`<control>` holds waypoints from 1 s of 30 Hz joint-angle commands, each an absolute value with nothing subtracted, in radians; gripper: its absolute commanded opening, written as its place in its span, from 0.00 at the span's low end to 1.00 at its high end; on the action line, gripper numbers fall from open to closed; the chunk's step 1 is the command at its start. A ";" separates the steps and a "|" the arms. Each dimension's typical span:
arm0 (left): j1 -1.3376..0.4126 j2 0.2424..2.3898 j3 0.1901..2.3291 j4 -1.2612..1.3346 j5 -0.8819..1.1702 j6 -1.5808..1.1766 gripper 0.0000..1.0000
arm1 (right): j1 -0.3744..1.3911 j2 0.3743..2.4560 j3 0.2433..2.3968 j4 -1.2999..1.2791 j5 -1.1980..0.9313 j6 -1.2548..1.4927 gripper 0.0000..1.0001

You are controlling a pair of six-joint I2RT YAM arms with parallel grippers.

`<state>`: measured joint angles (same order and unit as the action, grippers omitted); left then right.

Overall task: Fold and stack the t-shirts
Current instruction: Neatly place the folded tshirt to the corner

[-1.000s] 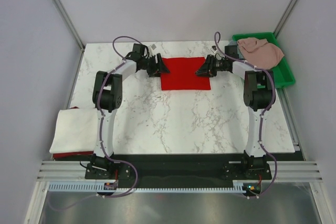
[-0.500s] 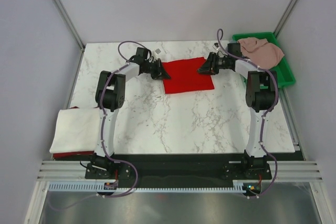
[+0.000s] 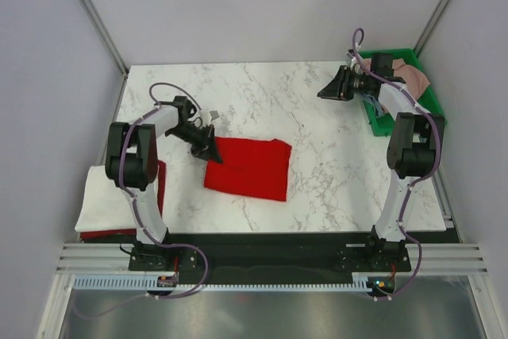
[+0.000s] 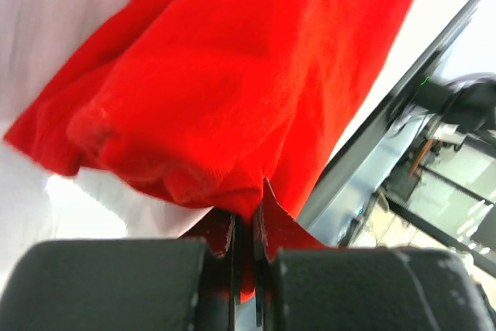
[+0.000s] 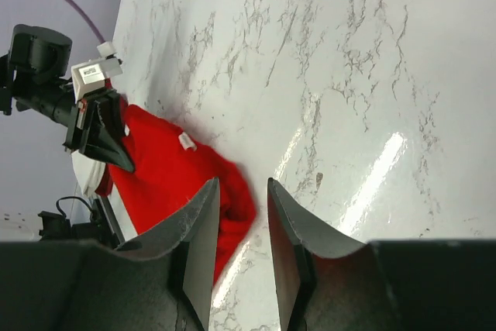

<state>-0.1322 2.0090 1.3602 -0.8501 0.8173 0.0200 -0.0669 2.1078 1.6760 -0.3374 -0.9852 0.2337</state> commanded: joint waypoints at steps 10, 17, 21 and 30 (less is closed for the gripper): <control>0.125 1.544 1.187 -1.282 0.399 0.452 0.02 | -0.055 2.069 1.683 -0.373 -0.996 0.161 0.39; 0.268 1.338 1.163 -1.399 0.282 0.489 0.02 | -0.055 2.120 1.732 -0.371 -1.017 0.178 0.38; 0.322 1.250 1.147 -1.430 0.233 0.506 0.02 | -0.054 2.152 1.750 -0.368 -1.037 0.187 0.38; 0.390 1.124 1.253 -1.519 0.183 0.526 0.02 | -0.054 2.189 1.767 -0.367 -1.084 0.198 0.37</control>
